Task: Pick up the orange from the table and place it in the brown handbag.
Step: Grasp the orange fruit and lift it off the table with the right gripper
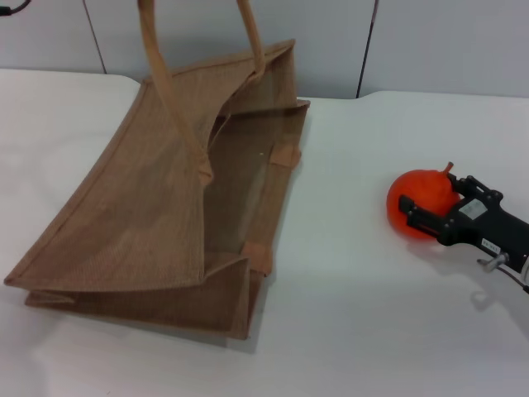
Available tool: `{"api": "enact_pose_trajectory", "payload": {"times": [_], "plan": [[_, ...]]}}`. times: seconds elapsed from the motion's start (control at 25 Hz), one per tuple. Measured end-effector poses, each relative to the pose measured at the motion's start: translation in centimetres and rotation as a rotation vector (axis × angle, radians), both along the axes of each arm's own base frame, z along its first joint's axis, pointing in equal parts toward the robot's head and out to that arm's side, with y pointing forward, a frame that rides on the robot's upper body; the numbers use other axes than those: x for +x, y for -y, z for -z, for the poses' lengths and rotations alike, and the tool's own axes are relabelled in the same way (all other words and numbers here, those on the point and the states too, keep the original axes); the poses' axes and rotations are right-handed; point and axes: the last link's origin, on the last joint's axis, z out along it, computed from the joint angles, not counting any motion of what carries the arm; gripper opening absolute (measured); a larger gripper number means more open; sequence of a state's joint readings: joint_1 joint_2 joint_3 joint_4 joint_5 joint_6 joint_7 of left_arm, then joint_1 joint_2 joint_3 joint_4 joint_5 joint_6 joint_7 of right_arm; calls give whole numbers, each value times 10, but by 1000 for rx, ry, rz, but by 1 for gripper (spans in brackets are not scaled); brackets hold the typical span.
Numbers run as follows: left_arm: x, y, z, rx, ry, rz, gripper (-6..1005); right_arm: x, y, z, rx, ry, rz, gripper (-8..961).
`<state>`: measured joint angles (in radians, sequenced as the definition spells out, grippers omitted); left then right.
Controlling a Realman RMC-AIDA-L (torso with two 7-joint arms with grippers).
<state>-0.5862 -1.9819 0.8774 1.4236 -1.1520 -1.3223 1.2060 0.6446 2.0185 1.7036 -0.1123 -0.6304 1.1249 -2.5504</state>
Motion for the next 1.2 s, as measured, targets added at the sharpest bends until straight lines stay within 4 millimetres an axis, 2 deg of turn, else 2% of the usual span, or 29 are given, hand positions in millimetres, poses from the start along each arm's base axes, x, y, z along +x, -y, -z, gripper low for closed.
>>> {"api": "enact_pose_trajectory", "payload": {"times": [0.24,0.68,0.92,1.2], "plan": [[0,0,0,0,0,0,121,-5,-2,6,-62,24,-22,877],[-5,-1,3,-2,-22,-16,121,0,-5,4,-40,-4,46,551],[-6,-1,3,0,-22,-17,119,5,-7,-1,12,-40,101,522],[-9,-1,4,5,-28,-28,119,0,-11,-6,41,-72,85,478]]}}
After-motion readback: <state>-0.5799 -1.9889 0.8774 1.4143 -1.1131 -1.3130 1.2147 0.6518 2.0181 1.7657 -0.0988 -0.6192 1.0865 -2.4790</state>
